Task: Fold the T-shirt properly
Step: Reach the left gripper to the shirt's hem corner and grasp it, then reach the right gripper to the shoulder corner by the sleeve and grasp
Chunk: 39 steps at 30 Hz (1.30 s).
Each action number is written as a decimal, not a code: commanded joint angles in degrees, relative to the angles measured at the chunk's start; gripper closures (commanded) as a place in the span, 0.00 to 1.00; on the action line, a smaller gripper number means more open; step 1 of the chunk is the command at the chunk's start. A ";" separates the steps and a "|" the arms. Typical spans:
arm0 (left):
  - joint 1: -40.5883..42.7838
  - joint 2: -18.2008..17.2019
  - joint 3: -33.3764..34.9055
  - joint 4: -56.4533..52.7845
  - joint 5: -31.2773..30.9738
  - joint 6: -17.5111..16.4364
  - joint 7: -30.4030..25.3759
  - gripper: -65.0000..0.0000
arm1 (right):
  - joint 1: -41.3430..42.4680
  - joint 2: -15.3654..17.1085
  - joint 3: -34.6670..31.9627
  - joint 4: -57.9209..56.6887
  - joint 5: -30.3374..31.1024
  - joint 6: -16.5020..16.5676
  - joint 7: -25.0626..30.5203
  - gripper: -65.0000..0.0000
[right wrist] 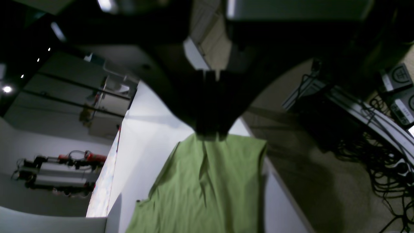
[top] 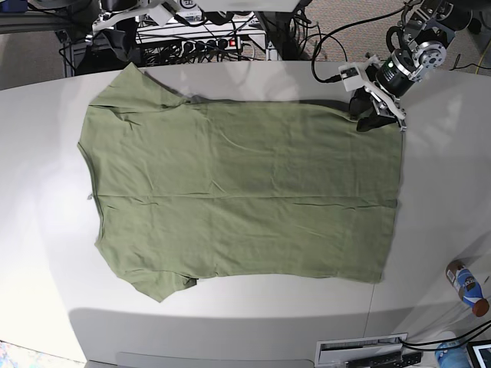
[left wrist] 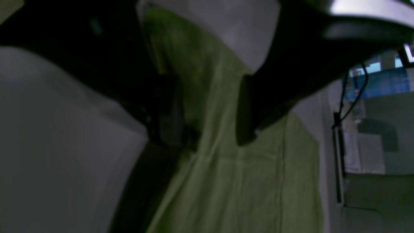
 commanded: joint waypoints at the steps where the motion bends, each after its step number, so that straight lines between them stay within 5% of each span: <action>1: 0.98 -1.44 0.11 -0.57 0.68 -2.84 4.20 0.53 | -0.76 0.26 0.72 1.07 -0.92 -1.14 0.13 1.00; 10: 0.31 -2.93 0.11 -0.59 0.72 -2.95 4.48 0.63 | -0.79 0.24 1.42 1.07 -0.74 -1.16 0.31 1.00; 17: 0.28 -2.93 0.11 -0.59 0.90 -3.19 4.52 1.00 | -0.79 0.24 1.44 1.07 -1.36 -1.16 -0.17 1.00; 25: 0.68 -2.95 0.11 -0.59 0.90 -3.19 5.99 1.00 | -0.79 0.26 1.44 1.07 -4.13 -1.18 -2.93 1.00; 27: 0.83 -2.93 0.15 -0.59 0.87 -3.21 5.97 1.00 | -0.74 0.26 1.44 1.07 -3.61 -1.16 -2.91 0.90; 30: 0.81 -2.95 0.15 -0.57 0.87 -3.19 5.95 1.00 | -0.61 0.24 2.82 1.07 -3.02 -1.16 -1.92 0.88; 35: 0.81 -2.95 0.15 -0.57 0.87 -3.19 5.92 1.00 | -0.61 0.26 9.90 1.05 5.53 -0.07 3.65 0.88; 39: 0.79 -2.95 0.15 -0.57 0.87 -3.21 4.83 1.00 | -0.39 0.52 11.89 1.05 11.43 5.18 6.58 0.88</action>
